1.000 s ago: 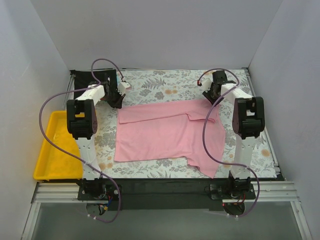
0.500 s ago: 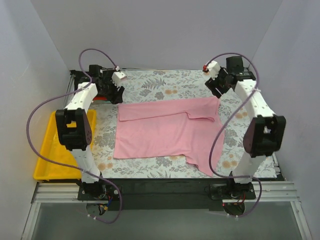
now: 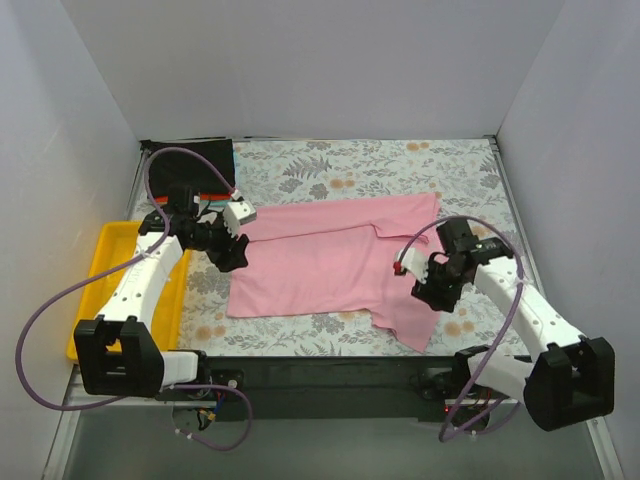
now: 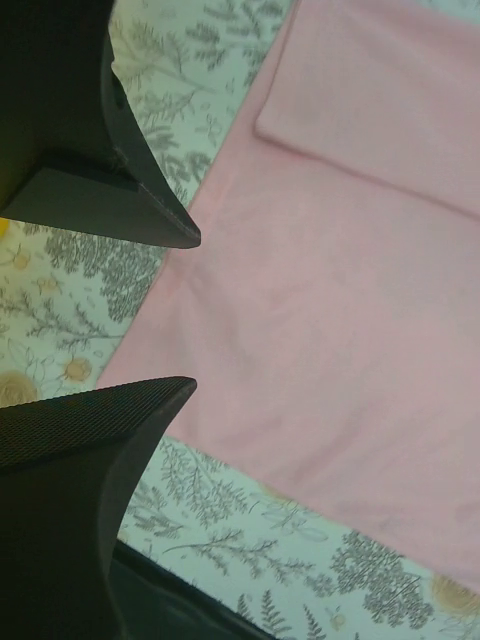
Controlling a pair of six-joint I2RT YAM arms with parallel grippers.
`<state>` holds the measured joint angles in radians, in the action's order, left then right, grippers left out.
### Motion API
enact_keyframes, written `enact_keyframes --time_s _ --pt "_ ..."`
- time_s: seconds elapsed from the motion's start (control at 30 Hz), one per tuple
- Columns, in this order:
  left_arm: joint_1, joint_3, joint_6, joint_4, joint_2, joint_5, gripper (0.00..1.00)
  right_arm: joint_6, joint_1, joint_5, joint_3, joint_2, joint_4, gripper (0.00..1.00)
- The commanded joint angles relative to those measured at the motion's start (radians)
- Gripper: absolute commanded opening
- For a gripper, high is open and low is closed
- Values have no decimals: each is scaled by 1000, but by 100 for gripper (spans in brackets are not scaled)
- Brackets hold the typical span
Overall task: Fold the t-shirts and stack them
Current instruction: Fold the tshirt
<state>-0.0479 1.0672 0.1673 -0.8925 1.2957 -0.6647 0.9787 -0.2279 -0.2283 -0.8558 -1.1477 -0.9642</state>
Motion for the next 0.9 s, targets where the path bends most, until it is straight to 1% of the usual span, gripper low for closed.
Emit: enact_keyframes --time_s 0.0,0.07,0.17,0.27,0.3,0.37,0.57,0.77,0.87 --pt "-6 -53 -6 -20 -73 4 53 17 -158 96 87 88 -47 58" --pt "-7 -75 -18 -10 -78 11 53 -20 -250 124 124 98 -35 58" --pt "-7 -96 -29 6 -78 20 53 -55 -348 188 211 105 11 58" --pt "-7 -108 -32 17 -73 20 53 -80 -405 224 296 101 62 59" --pt "-7 -110 -32 18 -72 23 53 -87 -413 253 305 100 73 59" --pt "-7 -116 -28 21 -70 30 54 -110 -436 250 316 94 91 59" --pt "-7 -139 -25 30 -84 43 54 -129 -452 274 319 89 127 60" --pt "-7 -141 -23 30 -90 48 54 -132 -453 244 299 95 107 60" --pt "-7 -136 -26 27 -79 45 54 -133 -462 270 325 69 168 60"
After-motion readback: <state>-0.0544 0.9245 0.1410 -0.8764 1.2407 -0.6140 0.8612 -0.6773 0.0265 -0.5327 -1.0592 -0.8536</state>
